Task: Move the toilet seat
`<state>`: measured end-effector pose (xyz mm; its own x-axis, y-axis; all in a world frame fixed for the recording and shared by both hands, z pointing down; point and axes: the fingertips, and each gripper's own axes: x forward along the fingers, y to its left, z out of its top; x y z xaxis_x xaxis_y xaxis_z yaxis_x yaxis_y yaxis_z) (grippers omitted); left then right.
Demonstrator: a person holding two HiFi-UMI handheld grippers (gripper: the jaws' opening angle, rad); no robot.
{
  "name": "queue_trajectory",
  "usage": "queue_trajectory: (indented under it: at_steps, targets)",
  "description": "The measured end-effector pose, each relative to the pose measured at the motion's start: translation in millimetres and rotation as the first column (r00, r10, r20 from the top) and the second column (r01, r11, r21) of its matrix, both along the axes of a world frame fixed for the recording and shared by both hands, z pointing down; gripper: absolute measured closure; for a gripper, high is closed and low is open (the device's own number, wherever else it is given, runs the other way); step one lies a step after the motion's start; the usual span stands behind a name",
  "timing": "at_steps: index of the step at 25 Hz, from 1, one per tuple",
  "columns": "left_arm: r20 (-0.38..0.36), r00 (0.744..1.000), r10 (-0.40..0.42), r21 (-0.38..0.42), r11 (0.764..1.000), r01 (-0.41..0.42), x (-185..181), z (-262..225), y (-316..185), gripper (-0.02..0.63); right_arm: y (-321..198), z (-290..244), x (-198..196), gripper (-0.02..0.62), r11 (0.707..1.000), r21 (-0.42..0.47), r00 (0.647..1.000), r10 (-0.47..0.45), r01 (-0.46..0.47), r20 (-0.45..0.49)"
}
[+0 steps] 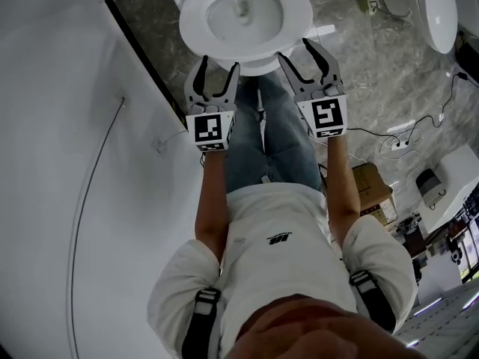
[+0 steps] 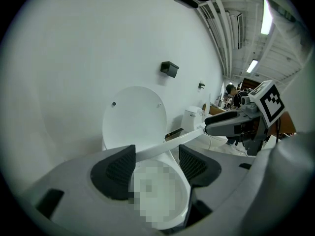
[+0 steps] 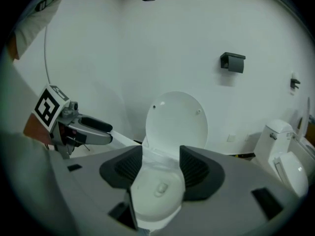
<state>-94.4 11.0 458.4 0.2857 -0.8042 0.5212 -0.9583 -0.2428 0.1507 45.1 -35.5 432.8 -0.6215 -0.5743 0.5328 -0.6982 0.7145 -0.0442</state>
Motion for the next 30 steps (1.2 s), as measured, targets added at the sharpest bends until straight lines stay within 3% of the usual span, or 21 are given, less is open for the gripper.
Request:
queue_trajectory:
  at_steps: [30]
  targets:
    - [-0.045, 0.997, -0.055, 0.055, 0.997, 0.058, -21, -37, -54, 0.336, -54, -38, -22, 0.357, 0.999, 0.034, 0.997, -0.017, 0.014, 0.071]
